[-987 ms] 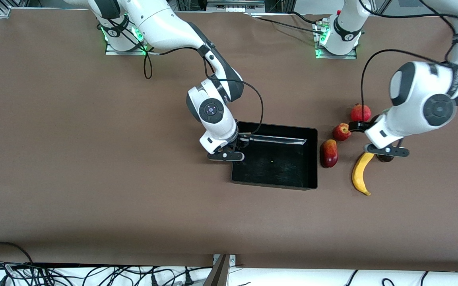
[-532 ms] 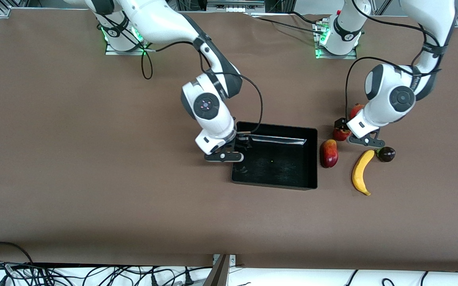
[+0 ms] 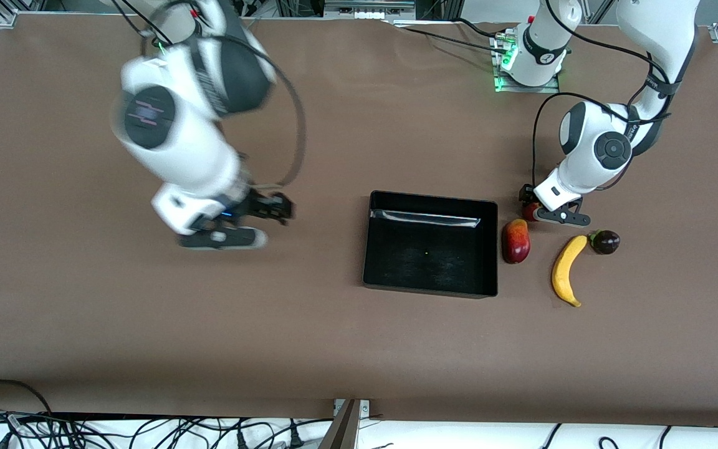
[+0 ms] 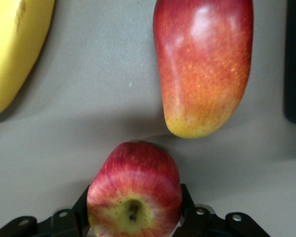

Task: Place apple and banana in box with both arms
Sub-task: 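Lift the apple with the left gripper while the right gripper retracts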

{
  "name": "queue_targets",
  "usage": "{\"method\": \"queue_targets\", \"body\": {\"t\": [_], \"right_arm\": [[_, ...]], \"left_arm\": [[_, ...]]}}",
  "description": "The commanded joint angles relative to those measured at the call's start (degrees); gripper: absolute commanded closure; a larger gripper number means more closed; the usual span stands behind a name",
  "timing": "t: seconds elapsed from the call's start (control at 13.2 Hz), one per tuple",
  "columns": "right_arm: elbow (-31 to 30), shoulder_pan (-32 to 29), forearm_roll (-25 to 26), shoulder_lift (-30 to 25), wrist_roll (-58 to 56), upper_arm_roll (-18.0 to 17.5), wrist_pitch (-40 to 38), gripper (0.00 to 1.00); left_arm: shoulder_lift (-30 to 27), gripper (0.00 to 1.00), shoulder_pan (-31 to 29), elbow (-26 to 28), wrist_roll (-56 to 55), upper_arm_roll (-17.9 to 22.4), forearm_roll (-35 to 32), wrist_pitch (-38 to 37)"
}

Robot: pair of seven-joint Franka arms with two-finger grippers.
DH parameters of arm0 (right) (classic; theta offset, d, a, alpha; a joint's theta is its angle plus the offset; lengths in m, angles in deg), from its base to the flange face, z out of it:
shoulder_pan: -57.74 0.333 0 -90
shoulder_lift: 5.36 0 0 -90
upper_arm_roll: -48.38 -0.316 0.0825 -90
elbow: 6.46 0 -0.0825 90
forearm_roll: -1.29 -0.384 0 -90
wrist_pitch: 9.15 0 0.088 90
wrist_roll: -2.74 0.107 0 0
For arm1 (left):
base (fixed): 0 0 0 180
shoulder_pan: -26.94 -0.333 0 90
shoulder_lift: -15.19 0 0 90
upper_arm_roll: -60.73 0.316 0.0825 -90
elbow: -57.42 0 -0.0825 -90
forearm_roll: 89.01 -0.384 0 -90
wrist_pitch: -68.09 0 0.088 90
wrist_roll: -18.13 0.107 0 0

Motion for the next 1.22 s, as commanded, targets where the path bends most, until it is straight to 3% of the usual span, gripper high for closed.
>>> {"method": "queue_targets", "body": {"t": [0.0, 0.23, 0.3, 0.46, 0.61, 0.76, 0.99, 1.14], "right_arm": [[-10.42, 0.96, 0.62, -8.82, -5.31, 2.78, -0.22, 0.00], [-14.64, -0.17, 2.37, -13.48, -5.41, 3.32, -2.51, 0.00], [-16.66, -2.45, 4.21, -14.97, -5.41, 1.23, -2.42, 0.00], [-18.95, -11.21, 8.34, -18.05, -5.41, -7.70, -2.34, 0.00], [-22.64, -20.70, 12.99, -21.48, -5.41, -17.98, -0.33, 0.00], [-26.33, -26.88, 15.64, -24.20, -5.50, -23.73, 1.78, 0.00], [-29.51, -30.58, 18.64, -26.59, -6.90, -26.38, 4.25, 0.00], [-29.34, -31.47, 18.99, -26.59, -9.00, -26.30, 4.87, 0.00]], "left_arm": [[-3.30, 0.99, 0.25, -3.21, 0.77, -0.64, 0.16, -5.48], [-4.03, 0.99, 0.34, -18.99, -1.51, -4.93, 0.77, -27.41], [-2.19, 0.99, 0.69, -26.02, -5.44, -6.34, 0.77, -34.44], [2.99, 0.96, 2.09, -37.38, -17.19, -10.11, 0.95, -43.53], [6.69, 0.94, 6.82, -40.15, -30.11, -11.10, 0.25, -43.40], [10.99, 0.94, 9.30, -39.63, -33.16, -11.10, 0.16, -37.36], [16.09, 0.93, 9.92, -39.10, -33.16, -11.10, 0.07, -32.50], [18.47, 0.90, 10.10, -39.10, -33.25, -11.01, 0.07, -31.62]]}}
